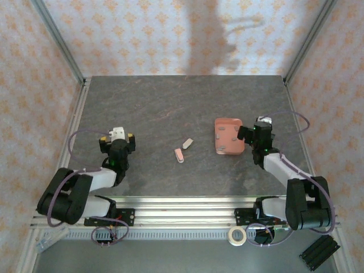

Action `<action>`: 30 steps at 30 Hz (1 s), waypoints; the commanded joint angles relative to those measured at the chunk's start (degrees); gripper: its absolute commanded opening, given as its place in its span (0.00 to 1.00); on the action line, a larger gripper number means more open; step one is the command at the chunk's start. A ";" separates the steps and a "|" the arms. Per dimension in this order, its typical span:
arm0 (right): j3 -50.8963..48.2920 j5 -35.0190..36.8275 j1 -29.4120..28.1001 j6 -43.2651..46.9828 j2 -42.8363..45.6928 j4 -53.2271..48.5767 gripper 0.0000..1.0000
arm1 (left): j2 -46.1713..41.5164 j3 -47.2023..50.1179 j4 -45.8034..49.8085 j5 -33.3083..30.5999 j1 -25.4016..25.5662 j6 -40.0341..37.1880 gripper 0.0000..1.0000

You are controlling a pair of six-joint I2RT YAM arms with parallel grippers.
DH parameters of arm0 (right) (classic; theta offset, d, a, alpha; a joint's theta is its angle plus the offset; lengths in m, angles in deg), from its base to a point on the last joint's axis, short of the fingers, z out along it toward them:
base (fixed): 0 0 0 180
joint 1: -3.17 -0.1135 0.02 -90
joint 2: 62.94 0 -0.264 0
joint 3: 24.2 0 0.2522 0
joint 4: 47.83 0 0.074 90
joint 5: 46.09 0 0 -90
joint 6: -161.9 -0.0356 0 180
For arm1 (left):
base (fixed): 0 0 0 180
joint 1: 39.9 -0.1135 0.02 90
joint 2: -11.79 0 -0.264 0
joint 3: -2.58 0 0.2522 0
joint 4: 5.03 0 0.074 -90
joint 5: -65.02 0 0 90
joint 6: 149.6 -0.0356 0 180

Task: Load the staples into the stapler

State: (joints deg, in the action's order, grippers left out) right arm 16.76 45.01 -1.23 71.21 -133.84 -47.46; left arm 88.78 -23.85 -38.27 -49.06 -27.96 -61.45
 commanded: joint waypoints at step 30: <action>-2.67 -2.03 3.48 3.85 -16.46 29.55 1.00 | 10.81 -9.63 -3.31 17.26 -8.21 -0.53 1.00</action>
State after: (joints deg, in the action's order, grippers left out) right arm 12.93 41.16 1.89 75.59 -150.32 -19.51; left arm 99.47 -32.48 -41.84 -32.60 -36.53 -61.16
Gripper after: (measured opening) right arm 0.996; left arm 0.999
